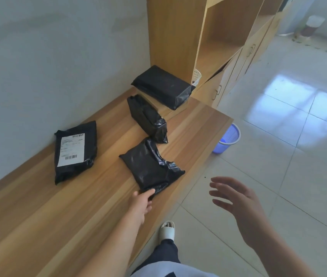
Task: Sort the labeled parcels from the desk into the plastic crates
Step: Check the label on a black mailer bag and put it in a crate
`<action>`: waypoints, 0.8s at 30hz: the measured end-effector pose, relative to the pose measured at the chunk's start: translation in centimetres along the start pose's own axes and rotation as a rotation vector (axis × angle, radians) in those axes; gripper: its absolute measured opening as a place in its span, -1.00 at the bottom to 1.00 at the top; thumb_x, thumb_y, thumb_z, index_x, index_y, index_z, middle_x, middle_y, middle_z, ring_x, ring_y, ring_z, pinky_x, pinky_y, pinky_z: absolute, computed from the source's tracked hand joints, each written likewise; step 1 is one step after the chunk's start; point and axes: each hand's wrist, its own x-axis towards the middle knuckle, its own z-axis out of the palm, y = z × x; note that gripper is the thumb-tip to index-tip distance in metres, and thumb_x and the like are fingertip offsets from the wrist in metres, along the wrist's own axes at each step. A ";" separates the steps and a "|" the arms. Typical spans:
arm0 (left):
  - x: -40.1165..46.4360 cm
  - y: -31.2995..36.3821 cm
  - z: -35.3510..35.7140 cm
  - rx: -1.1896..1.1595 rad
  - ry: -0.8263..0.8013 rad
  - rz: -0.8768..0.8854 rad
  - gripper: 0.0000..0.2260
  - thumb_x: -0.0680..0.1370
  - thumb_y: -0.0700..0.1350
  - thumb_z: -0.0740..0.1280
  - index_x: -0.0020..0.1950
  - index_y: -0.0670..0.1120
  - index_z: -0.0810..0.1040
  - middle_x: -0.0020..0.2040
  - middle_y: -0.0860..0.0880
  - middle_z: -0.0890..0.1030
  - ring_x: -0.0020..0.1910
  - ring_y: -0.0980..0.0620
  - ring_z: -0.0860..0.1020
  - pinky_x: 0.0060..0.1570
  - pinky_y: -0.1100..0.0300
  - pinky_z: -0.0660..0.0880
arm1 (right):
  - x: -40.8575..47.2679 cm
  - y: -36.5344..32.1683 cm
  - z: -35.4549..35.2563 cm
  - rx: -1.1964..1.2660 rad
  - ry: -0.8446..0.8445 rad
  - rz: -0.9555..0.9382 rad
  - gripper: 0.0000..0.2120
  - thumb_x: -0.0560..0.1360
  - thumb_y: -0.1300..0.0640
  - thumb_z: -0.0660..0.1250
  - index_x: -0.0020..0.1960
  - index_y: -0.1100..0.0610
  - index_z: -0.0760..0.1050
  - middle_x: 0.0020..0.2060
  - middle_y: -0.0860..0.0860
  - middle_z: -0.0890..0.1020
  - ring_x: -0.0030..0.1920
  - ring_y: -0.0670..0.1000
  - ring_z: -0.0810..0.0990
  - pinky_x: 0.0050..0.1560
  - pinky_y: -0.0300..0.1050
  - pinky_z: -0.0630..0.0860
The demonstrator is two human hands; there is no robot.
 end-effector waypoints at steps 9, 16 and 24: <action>-1.9 3.1 1.2 0.040 0.181 0.104 -0.45 0.60 -0.26 0.42 0.54 -0.11 0.31 0.11 -0.04 0.58 0.03 -0.08 0.58 0.11 0.01 0.58 | 6.6 -4.1 2.1 -0.114 -0.057 0.039 -0.86 0.60 0.28 0.36 0.06 0.17 0.69 0.04 0.19 0.72 0.00 0.10 0.70 0.14 0.08 0.61; -8.1 10.4 -1.8 0.112 0.179 0.450 -0.79 0.63 -0.23 0.38 0.03 0.09 0.69 -0.02 -0.09 0.70 -0.02 -0.04 0.64 -0.05 0.13 0.57 | 11.1 -7.8 4.8 -0.211 -0.361 -0.077 -0.76 0.49 0.26 0.48 0.11 0.04 0.69 0.04 0.01 0.74 0.09 0.08 0.70 0.14 0.04 0.60; -17.7 18.0 -0.4 -0.195 -0.035 0.612 -0.81 0.56 -0.32 0.39 -0.03 -0.08 0.75 -0.02 -0.14 0.73 -0.03 -0.01 0.68 0.04 0.13 0.61 | 18.6 -8.8 5.7 -0.671 -0.924 -0.146 -0.04 0.37 0.27 0.64 0.52 -0.32 0.22 0.41 -0.22 0.38 0.42 -0.11 0.38 0.05 -0.30 0.48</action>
